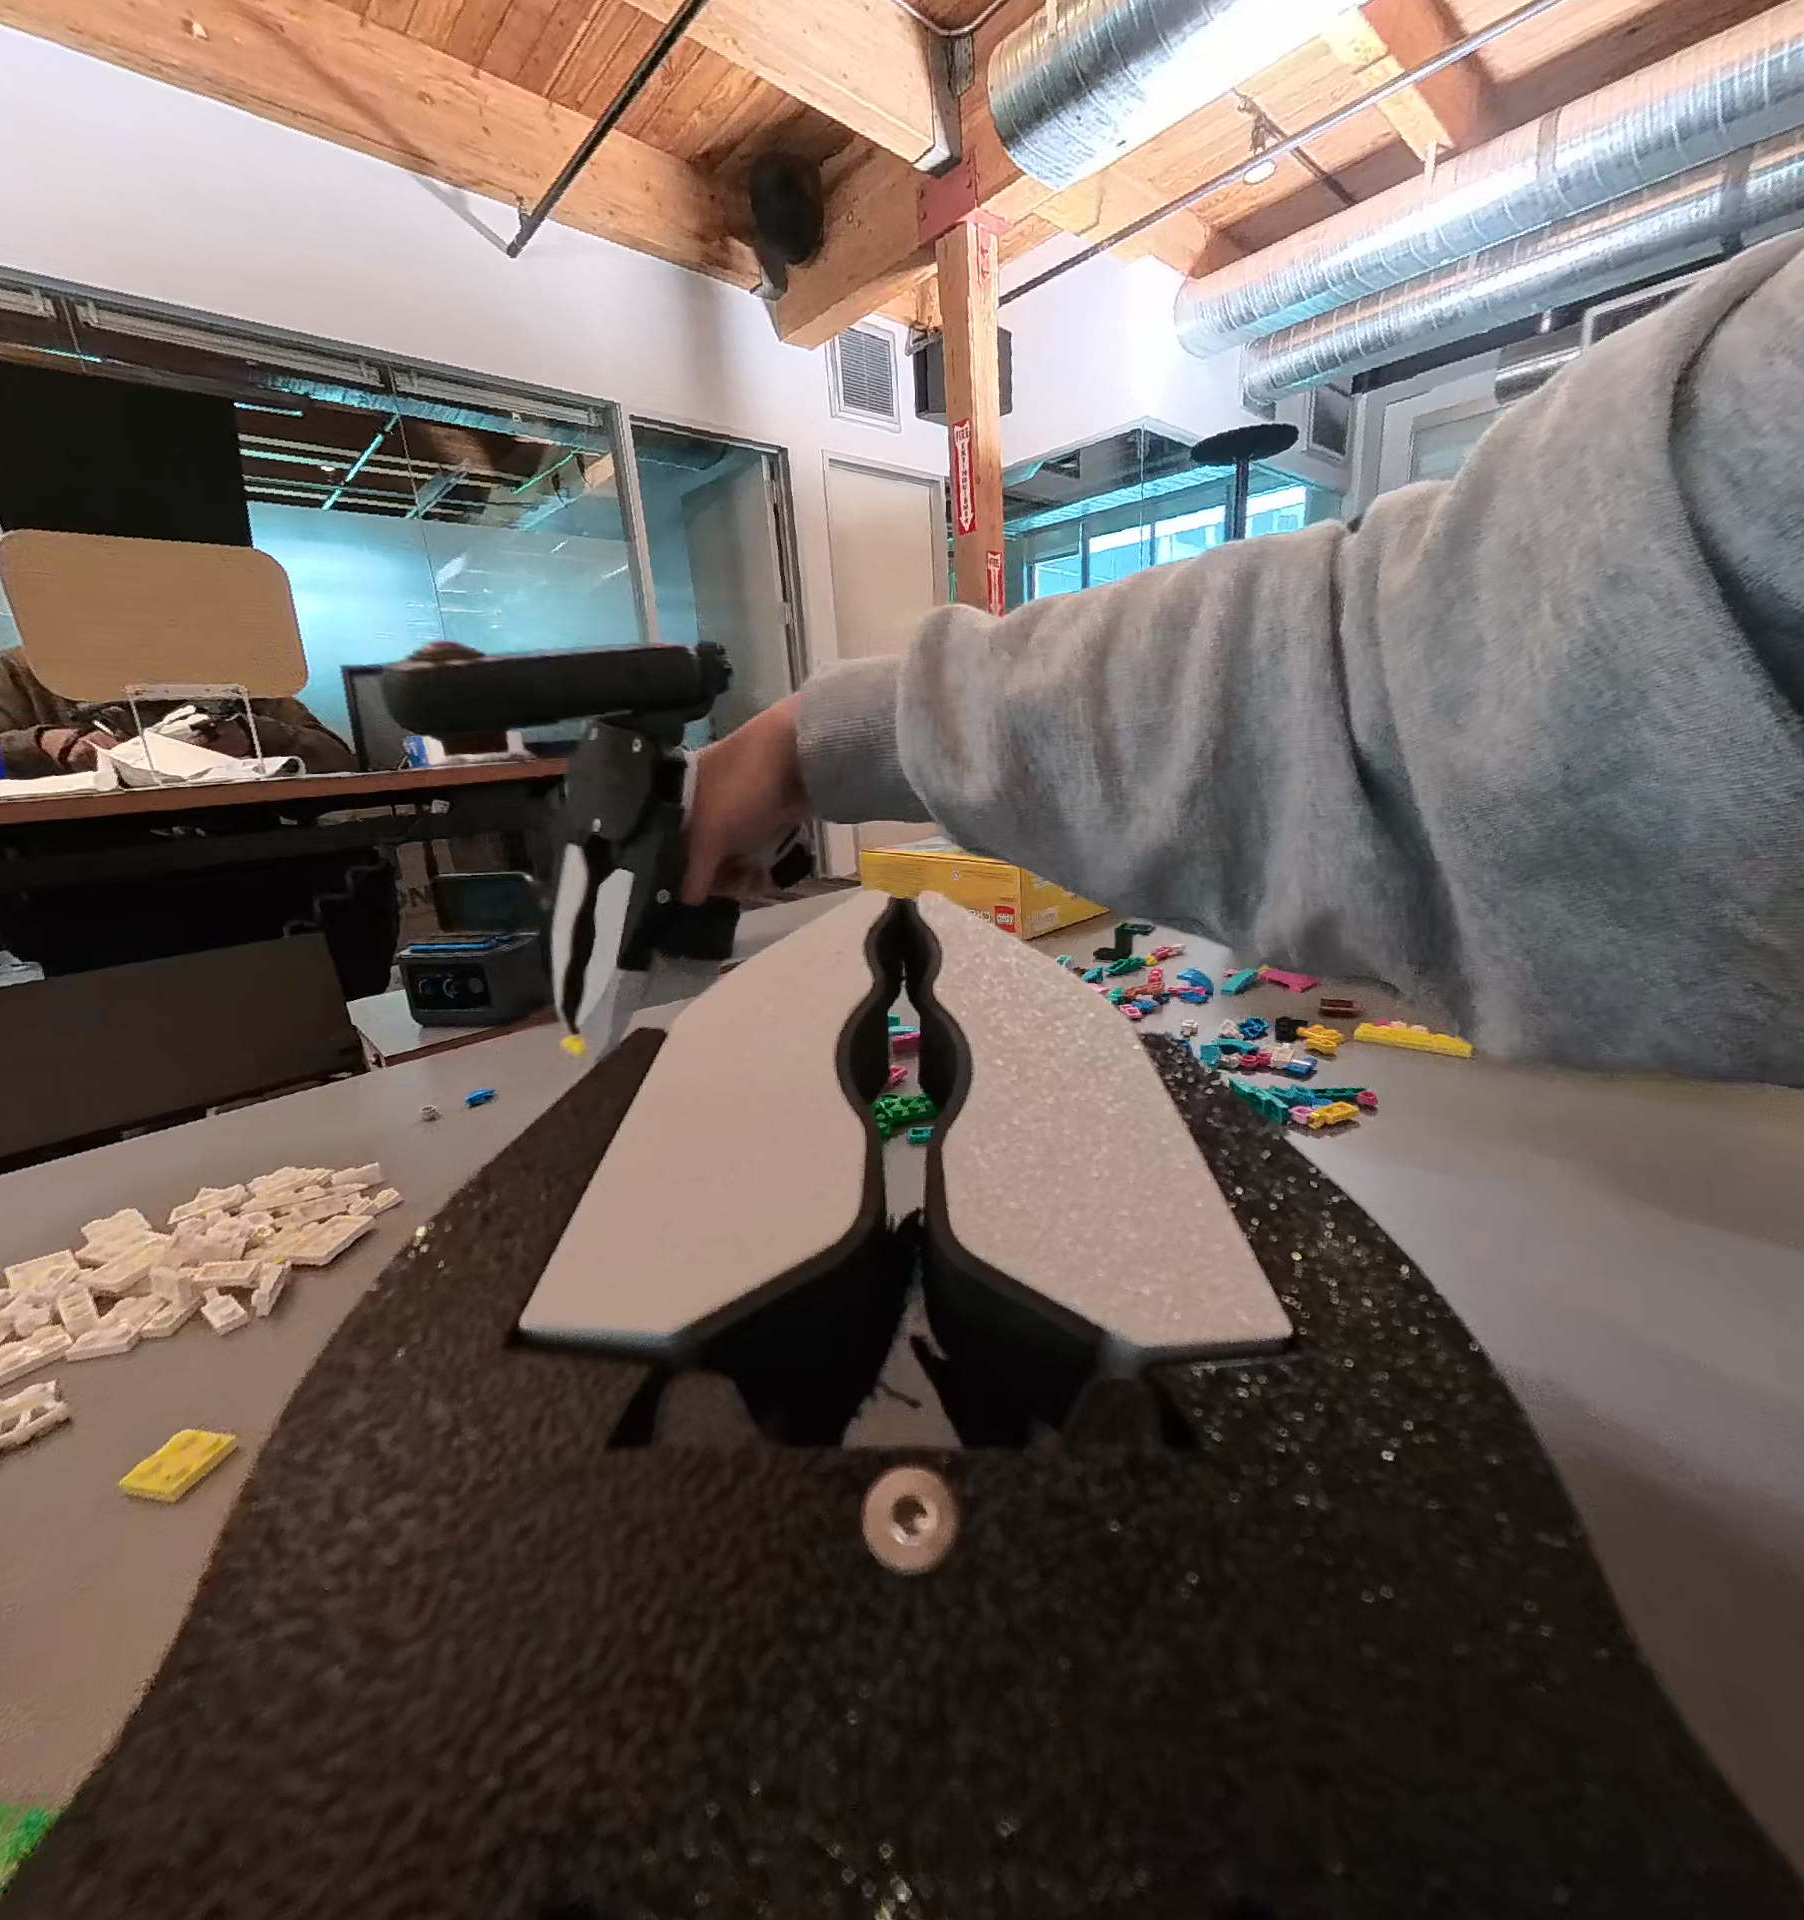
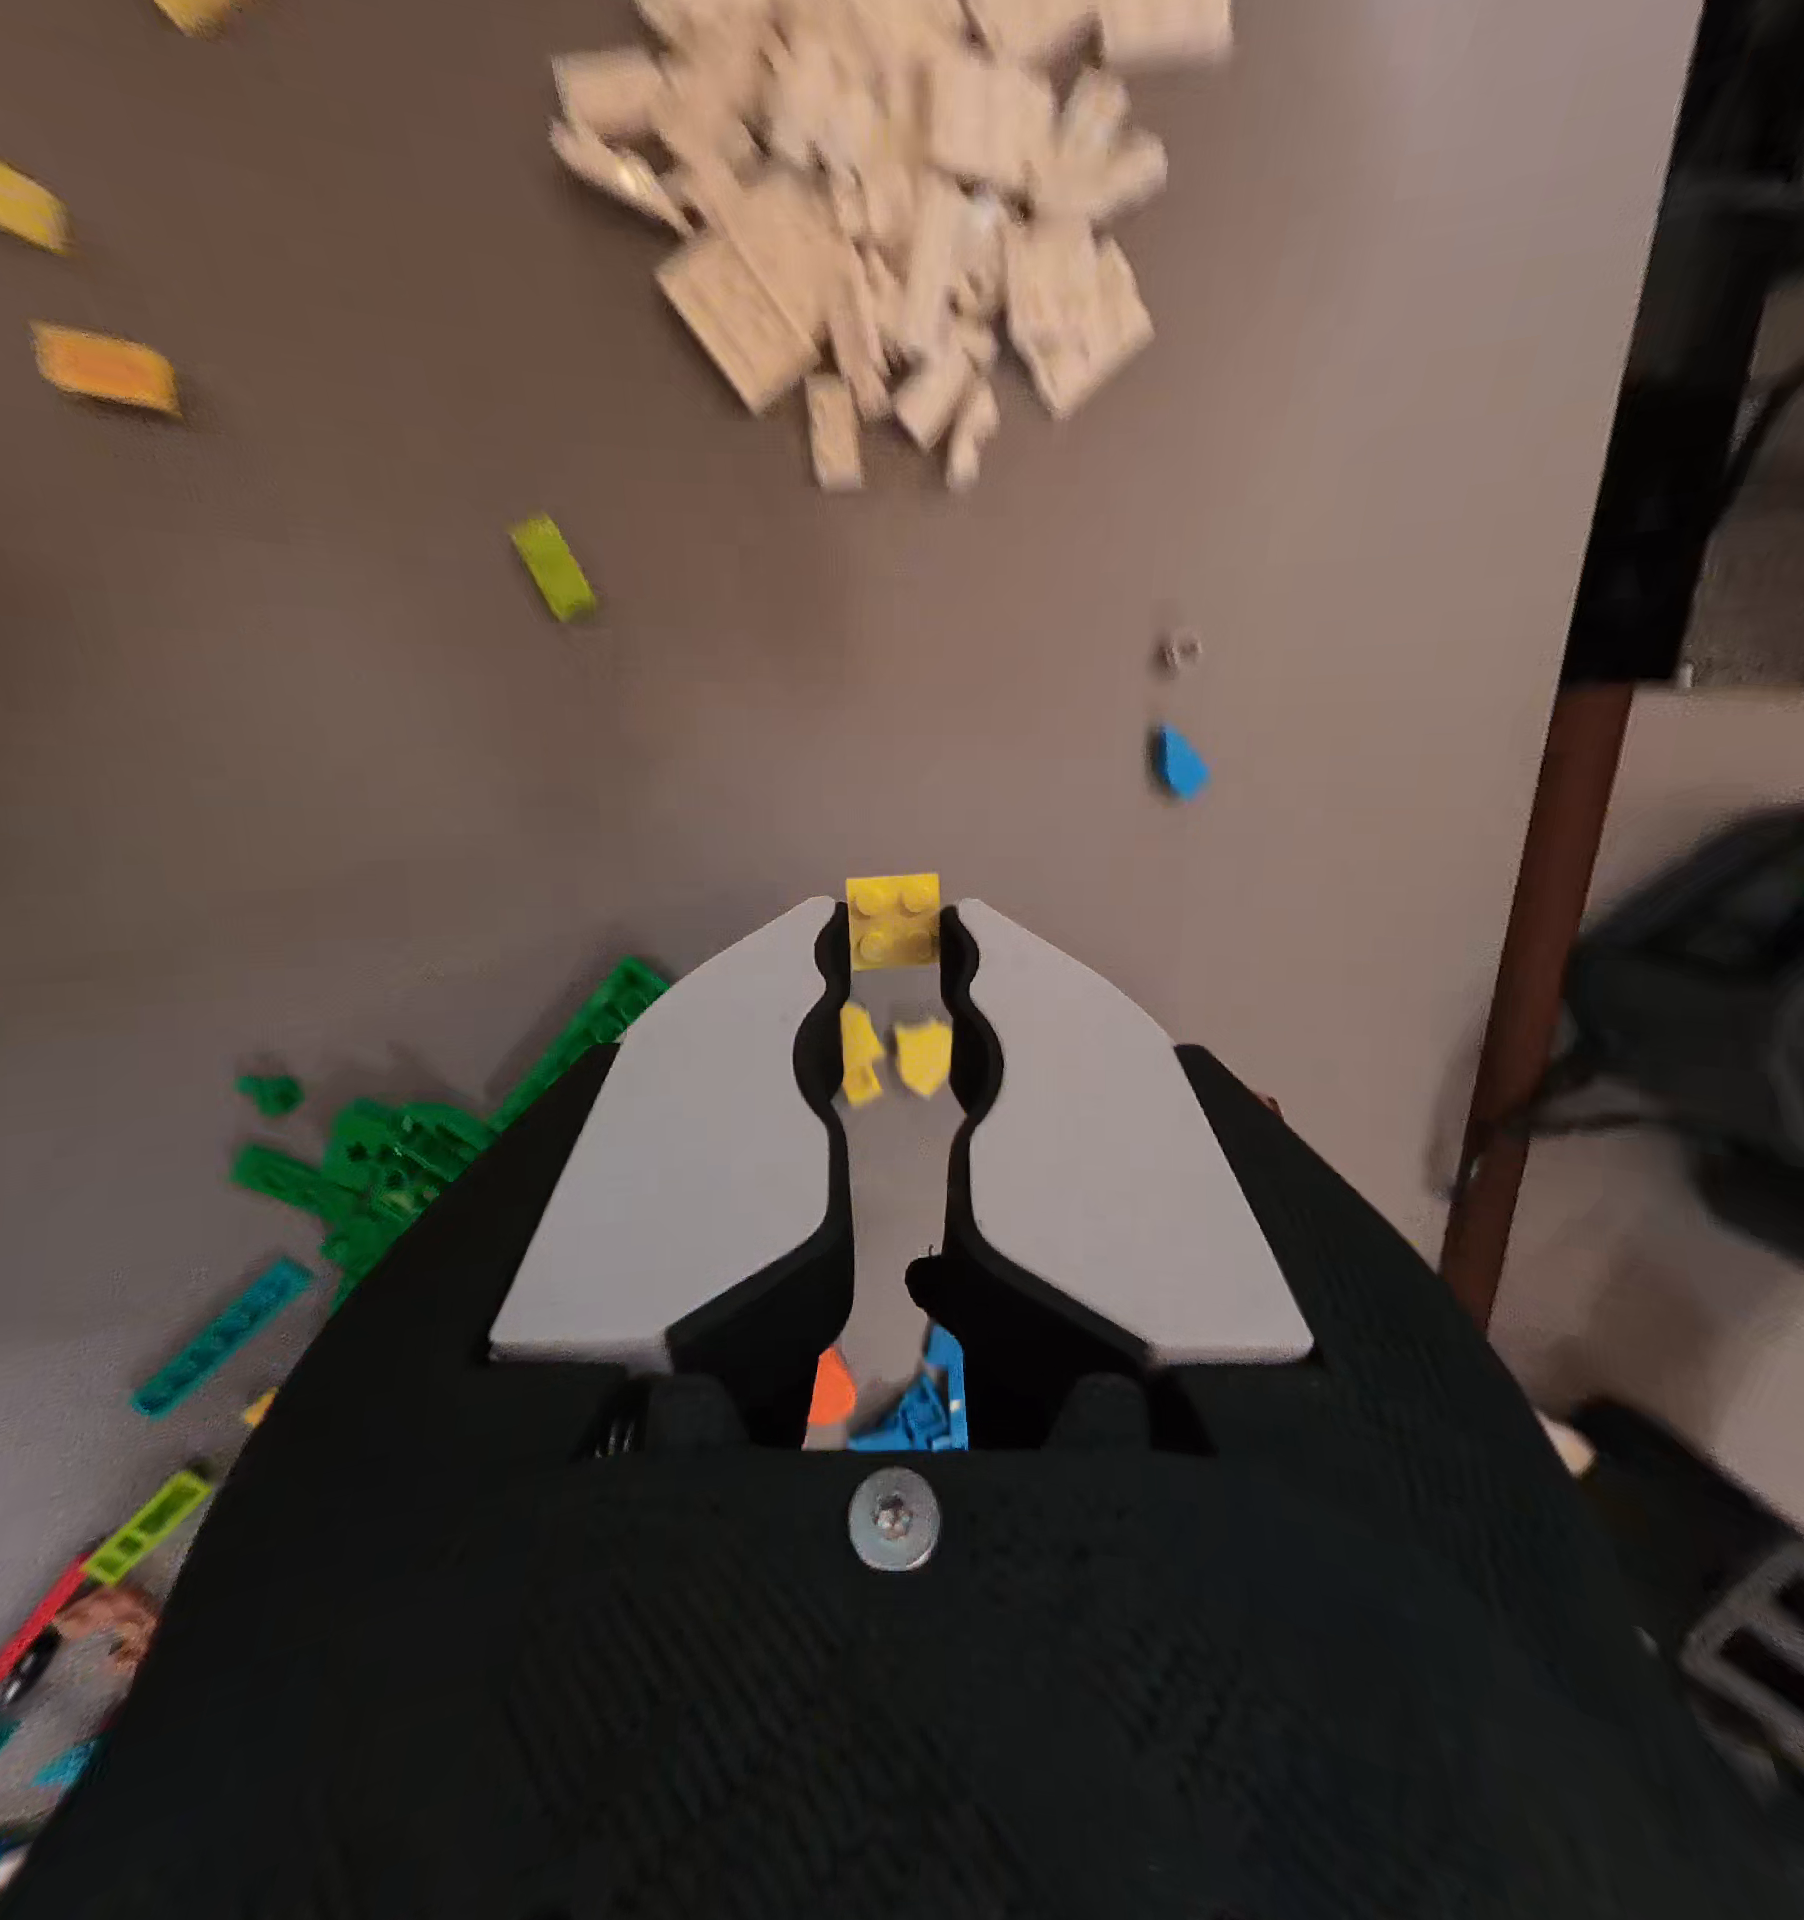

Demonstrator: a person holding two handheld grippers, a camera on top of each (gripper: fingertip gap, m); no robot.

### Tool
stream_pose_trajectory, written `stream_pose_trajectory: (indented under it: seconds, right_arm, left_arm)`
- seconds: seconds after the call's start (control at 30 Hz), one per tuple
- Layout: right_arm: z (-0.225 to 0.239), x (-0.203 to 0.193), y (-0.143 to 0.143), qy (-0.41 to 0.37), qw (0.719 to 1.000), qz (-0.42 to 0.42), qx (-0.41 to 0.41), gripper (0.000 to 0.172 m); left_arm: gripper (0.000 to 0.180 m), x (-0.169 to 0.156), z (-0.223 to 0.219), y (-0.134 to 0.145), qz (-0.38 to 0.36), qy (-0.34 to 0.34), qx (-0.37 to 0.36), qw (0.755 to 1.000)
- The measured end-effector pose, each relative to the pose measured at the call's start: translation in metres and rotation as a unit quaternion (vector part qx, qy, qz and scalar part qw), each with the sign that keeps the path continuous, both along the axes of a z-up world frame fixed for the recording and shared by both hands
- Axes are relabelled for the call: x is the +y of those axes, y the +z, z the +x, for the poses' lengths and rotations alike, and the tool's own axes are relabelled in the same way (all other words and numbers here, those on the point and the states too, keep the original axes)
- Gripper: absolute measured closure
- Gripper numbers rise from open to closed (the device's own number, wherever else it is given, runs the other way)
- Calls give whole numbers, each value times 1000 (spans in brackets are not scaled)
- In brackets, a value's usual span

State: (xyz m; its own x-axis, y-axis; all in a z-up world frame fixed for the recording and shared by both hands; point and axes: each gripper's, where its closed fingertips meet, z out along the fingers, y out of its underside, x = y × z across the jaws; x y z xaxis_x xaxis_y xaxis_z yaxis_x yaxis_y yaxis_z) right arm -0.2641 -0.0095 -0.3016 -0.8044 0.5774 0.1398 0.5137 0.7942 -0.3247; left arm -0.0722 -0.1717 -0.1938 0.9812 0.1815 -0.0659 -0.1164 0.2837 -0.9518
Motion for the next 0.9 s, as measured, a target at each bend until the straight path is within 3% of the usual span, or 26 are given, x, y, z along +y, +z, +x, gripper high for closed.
stream_pose_trajectory:
  seconds: [0.13, 0.23, 0.3, 0.4, 0.5, 0.6, 0.77, 0.83, 0.9]
  right_arm:
    - [7, 18, -14, -15, 999, 20, -22, 155]
    - [4, 13, -13, -13, 999, 26, -24, 141]
    - [-4, -7, -3, -3, 1000, 1, -9, 140]
    - [-2, -69, 5, 67, 996, -52, -7, 141]
    - [9, -135, -2, 179, 982, -65, -3, 141]
    - [11, -178, -13, 231, 971, -67, -13, 141]
    - [3, -197, -29, 255, 965, -37, -40, 142]
    - [0, -198, -31, 244, 968, -38, -52, 157]
    - [1, -192, -30, 238, 969, -34, -63, 158]
  left_arm:
    - [180, -1, -2, 0, 0, 5, -3, 1000]
    - [180, -1, -3, -1, -2, 5, -4, 1000]
    - [180, -1, -2, -1, -2, 4, -3, 1000]
    - [180, -1, -1, -1, -1, 3, -2, 1000]
    - [180, -2, -2, -1, 0, 4, -4, 1000]
    - [180, -3, -3, -1, 0, 5, -4, 1000]
    - [180, -3, -2, -1, -1, 4, -1, 1000]
    - [180, -3, -1, -1, -2, 4, 0, 1000]
    - [180, -4, -2, -1, -1, 4, 0, 1000]
